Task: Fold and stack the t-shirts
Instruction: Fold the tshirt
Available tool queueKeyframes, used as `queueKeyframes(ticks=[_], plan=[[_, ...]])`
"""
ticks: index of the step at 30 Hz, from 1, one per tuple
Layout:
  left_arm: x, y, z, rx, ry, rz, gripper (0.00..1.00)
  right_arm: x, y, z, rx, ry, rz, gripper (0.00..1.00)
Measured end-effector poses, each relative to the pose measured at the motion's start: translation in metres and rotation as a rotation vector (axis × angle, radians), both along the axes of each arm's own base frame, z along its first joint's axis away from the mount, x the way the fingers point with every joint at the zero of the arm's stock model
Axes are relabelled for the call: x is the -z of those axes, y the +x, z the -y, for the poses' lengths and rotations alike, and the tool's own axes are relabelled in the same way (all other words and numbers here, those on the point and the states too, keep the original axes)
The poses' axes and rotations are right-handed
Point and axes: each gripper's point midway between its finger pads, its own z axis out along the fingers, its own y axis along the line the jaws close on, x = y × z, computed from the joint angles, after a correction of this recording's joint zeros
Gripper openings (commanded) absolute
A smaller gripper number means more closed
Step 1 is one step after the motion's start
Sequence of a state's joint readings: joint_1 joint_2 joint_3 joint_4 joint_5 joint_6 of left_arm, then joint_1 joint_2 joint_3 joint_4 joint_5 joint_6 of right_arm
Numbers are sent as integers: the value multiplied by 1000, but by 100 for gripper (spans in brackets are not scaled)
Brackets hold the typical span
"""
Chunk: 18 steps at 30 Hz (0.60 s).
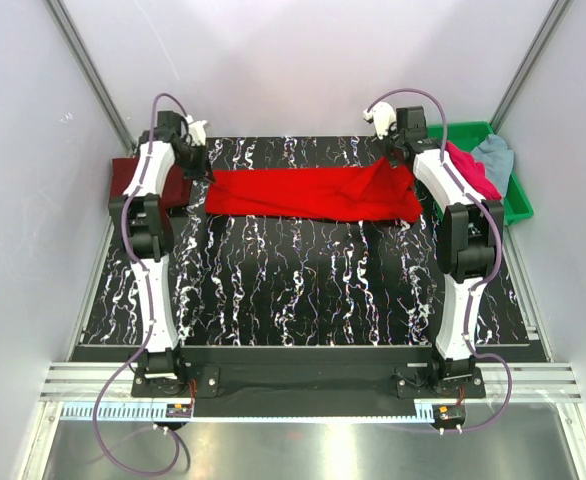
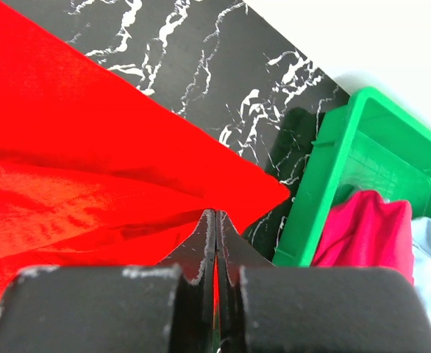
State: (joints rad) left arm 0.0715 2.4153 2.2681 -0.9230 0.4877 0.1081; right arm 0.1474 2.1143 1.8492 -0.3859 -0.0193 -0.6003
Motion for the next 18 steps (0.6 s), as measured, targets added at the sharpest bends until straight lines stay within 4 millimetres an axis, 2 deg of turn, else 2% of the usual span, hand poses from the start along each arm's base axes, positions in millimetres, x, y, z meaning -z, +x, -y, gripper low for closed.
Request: queueKeyframes(ticks=[5, 9, 16, 18], plan=[[25, 0, 13, 17, 24, -38, 0, 1, 2, 6, 23, -13, 5, 0], [35, 3, 8, 2, 54, -46, 0, 11, 6, 9, 33, -18, 0, 0], [31, 16, -7, -42, 120, -3, 0, 41, 16, 13, 50, -36, -31, 0], [28, 21, -12, -55, 142, 16, 6, 44, 19, 14, 56, -40, -30, 0]])
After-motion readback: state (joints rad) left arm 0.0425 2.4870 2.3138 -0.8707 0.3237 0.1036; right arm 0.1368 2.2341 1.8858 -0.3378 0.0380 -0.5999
